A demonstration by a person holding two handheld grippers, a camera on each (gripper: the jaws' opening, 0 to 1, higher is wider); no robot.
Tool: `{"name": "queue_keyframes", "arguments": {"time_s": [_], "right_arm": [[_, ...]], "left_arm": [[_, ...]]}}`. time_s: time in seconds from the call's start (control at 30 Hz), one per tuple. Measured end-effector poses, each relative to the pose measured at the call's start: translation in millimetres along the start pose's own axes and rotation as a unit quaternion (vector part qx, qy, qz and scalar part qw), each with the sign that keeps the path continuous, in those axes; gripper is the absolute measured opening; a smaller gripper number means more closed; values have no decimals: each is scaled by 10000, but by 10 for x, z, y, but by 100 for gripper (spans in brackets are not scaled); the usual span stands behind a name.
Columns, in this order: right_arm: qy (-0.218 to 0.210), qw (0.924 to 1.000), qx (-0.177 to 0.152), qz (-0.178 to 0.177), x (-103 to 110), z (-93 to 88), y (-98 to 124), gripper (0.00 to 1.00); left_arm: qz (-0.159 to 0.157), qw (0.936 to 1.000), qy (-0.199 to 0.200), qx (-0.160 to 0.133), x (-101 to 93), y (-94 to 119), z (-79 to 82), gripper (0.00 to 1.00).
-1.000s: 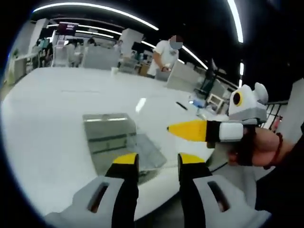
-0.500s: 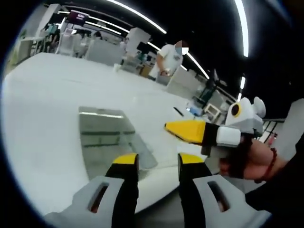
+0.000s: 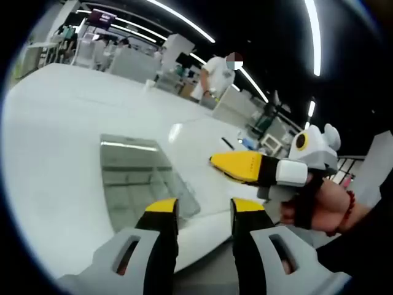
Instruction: Insert the divider into the dual guide fixture by aligning both edges with the guide slots and pushing it downward to the bottom, including one-sided entry, uneven engagement, binding, and posture correction.
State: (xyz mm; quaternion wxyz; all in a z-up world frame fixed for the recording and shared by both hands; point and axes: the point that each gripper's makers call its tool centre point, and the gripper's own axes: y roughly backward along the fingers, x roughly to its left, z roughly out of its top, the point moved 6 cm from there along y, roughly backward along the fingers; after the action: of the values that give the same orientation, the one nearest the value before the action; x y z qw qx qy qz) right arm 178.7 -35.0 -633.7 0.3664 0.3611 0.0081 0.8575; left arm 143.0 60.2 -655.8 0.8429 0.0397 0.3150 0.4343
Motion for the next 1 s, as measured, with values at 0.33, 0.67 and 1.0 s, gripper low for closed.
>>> {"name": "queue_keyframes", "arguments": {"time_s": [0.33, 0.67, 1.0], "right_arm": [[-109, 9998, -25, -167, 8, 26, -46, 0], [-89, 9997, 32, -229, 45, 41, -118, 0], [-649, 9960, 362, -500, 14, -34, -257, 0]], "left_arm": [[-6, 9991, -392, 129, 74, 100, -5, 40], [161, 9989, -398, -197, 320, 271, 131, 45], [273, 9973, -628, -269, 546, 452, 155, 50]]}}
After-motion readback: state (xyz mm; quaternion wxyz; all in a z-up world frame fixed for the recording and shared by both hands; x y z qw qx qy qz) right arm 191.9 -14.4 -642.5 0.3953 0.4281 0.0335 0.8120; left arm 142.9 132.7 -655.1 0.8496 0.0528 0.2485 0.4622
